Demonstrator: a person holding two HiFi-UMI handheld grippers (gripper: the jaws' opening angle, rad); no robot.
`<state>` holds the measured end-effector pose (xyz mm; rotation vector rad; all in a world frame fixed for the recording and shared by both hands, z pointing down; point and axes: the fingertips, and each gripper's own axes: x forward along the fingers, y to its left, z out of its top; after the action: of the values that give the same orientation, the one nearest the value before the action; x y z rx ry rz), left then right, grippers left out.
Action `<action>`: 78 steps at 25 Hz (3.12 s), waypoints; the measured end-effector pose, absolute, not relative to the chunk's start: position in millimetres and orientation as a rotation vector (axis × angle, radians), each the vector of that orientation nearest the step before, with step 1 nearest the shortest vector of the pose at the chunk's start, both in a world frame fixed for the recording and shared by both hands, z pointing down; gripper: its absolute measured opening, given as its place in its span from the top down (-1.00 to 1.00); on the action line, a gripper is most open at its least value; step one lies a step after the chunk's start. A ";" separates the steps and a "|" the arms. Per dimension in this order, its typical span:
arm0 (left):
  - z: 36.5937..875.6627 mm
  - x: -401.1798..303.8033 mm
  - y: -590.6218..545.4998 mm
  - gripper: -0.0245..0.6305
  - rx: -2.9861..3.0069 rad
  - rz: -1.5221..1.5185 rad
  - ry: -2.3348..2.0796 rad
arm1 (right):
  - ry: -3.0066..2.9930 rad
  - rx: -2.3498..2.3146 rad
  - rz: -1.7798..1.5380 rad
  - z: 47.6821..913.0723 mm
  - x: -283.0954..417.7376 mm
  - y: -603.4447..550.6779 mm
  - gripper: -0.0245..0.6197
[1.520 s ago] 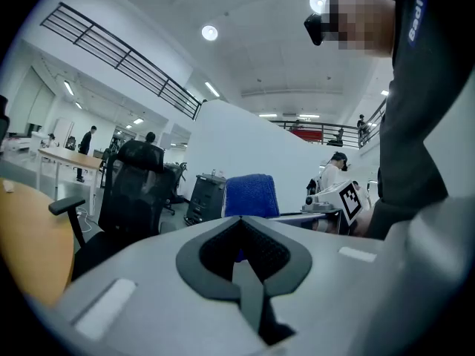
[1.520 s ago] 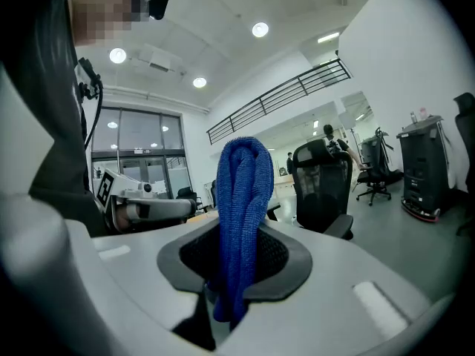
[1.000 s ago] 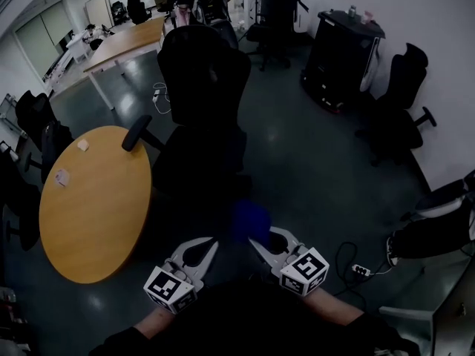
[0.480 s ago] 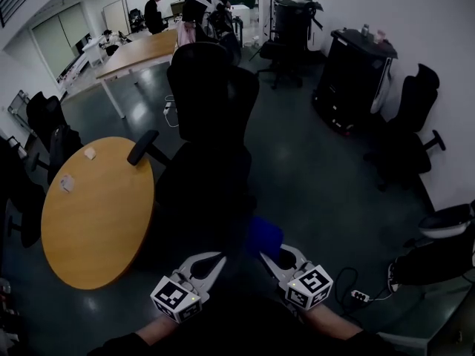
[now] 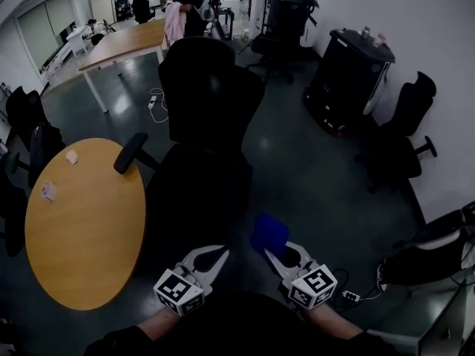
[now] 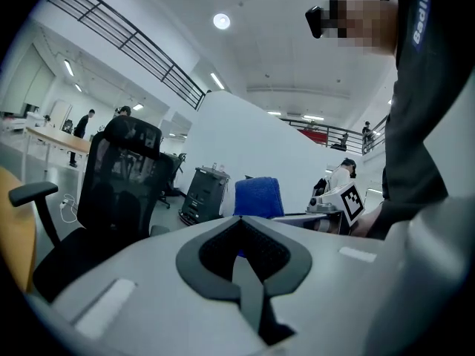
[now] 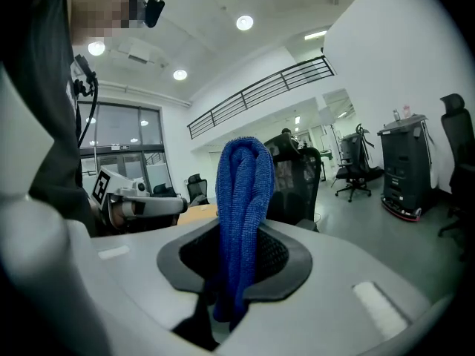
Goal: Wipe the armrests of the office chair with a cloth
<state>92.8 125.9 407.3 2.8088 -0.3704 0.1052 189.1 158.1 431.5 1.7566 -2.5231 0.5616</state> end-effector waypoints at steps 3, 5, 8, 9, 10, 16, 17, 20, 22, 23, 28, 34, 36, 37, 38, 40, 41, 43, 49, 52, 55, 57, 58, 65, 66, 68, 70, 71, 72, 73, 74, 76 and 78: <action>414.0 87.1 87.0 0.86 2.802 0.098 -0.339 | -2.482 1.796 0.565 433.6 186.8 121.4 0.65; 417.5 82.4 62.2 0.86 2.799 0.106 -0.318 | -2.453 1.822 0.573 433.5 186.0 97.5 0.65; 420.0 74.1 29.0 0.86 2.793 0.109 -0.294 | -2.413 1.846 0.574 430.5 184.0 65.9 0.65; 420.0 71.1 18.8 0.86 2.792 0.108 -0.287 | -2.399 1.855 0.572 429.6 183.5 56.2 0.65; 419.5 68.5 8.9 0.86 2.791 0.106 -0.278 | -2.385 1.864 0.570 428.9 183.5 46.6 0.65; 435.4 62.9 -35.9 0.86 2.783 0.125 -0.240 | -2.299 1.895 0.504 421.7 192.9 -3.9 0.65; 438.2 63.3 -40.5 0.86 2.779 0.130 -0.238 | -2.287 1.893 0.497 422.0 195.2 -9.8 0.65; 449.6 67.3 -53.2 0.86 2.779 0.148 -0.245 | -2.268 1.887 0.473 427.8 205.5 -28.5 0.65; 462.2 71.2 -58.2 0.86 2.776 0.174 -0.259 | -2.262 1.866 0.451 434.5 215.0 -42.1 0.65; 471.1 73.3 -59.4 0.86 2.773 0.195 -0.267 | -2.262 1.854 0.445 437.4 220.1 -49.7 0.65; 528.7 89.5 -57.4 0.86 2.712 0.367 -0.333 | -2.281 1.770 0.437 456.0 253.8 -89.7 0.65; 576.4 113.9 -47.9 0.86 2.605 0.476 -0.413 | -2.257 1.606 0.434 503.6 296.5 -137.9 0.65; 594.7 120.9 -48.1 0.86 2.583 0.531 -0.432 | -2.220 1.537 0.430 527.0 307.5 -153.2 0.65; 604.3 123.5 -49.1 0.86 2.572 0.562 -0.447 | -2.192 1.494 0.419 539.7 312.0 -160.2 0.65; 613.3 125.6 -50.7 0.86 2.559 0.590 -0.465 | -2.163 1.443 0.399 552.2 315.5 -167.1 0.65; 628.5 128.2 -54.0 0.86 2.533 0.634 -0.497 | -2.107 1.326 0.337 575.3 318.3 -180.5 0.65; 634.7 129.0 -54.8 0.86 2.524 0.652 -0.506 | -2.076 1.258 0.296 586.2 318.3 -186.2 0.65; 645.5 129.3 -54.8 0.86 2.510 0.687 -0.517 | -1.998 1.113 0.209 608.2 317.8 -193.3 0.65; 663.4 130.9 -60.6 0.86 2.486 0.720 -0.534 | -1.838 0.817 0.070 654.3 312.5 -188.3 0.65; 663.8 134.6 -61.6 0.86 2.492 0.714 -0.517 | -1.838 0.820 0.080 655.6 310.3 -178.2 0.65; 665.1 134.9 -61.2 0.86 2.493 0.702 -0.506 | -1.850 0.859 0.126 655.0 309.8 -165.8 0.65; 665.2 134.8 -60.2 0.86 2.497 0.704 -0.497 | -1.863 0.893 0.169 654.1 308.1 -155.7 0.65; 665.1 134.9 -59.6 0.86 2.501 0.708 -0.492 | -1.871 0.911 0.196 653.7 306.6 -149.8 0.65; 664.7 136.4 -59.2 0.86 2.515 0.707 -0.454 | -1.933 1.006 0.417 656.2 289.1 -99.9 0.65; 664.9 136.1 -59.6 0.86 2.519 0.708 -0.448 | -1.947 1.018 0.459 656.8 283.6 -92.0 0.65; 665.8 135.4 -60.3 0.86 2.525 0.706 -0.439 | -1.976 1.040 0.551 656.6 269.7 -76.3 0.65; 666.6 134.9 -60.4 0.86 2.528 0.699 -0.432 | -1.997 1.052 0.629 655.8 255.4 -61.2 0.65; 666.6 134.9 -60.3 0.86 2.529 0.696 -0.428 | -2.006 1.058 0.662 655.1 249.0 -54.3 0.65; 666.3 135.0 -60.2 0.86 2.532 0.694 -0.423 | -2.015 1.066 0.698 653.9 243.0 -48.0 0.65; 666.0 135.1 -60.1 0.86 2.535 0.694 -0.417 | -2.024 1.078 0.738 652.5 237.4 -42.0 0.65; 665.7 135.3 -60.0 0.86 2.538 0.694 -0.411 | -2.033 1.092 0.782 651.0 232.0 -36.2 0.65; 665.8 135.5 -60.0 0.86 2.544 0.693 -0.399 | -2.049 1.118 0.870 649.0 220.7 -24.9 0.65; 666.0 135.7 -60.0 0.86 2.548 0.690 -0.391 | -2.063 1.125 0.931 648.2 208.8 -14.1 0.65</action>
<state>135.7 -60.0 666.0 2.5475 -0.3905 0.6904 208.8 -14.1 648.2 1.1248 -2.0629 0.9308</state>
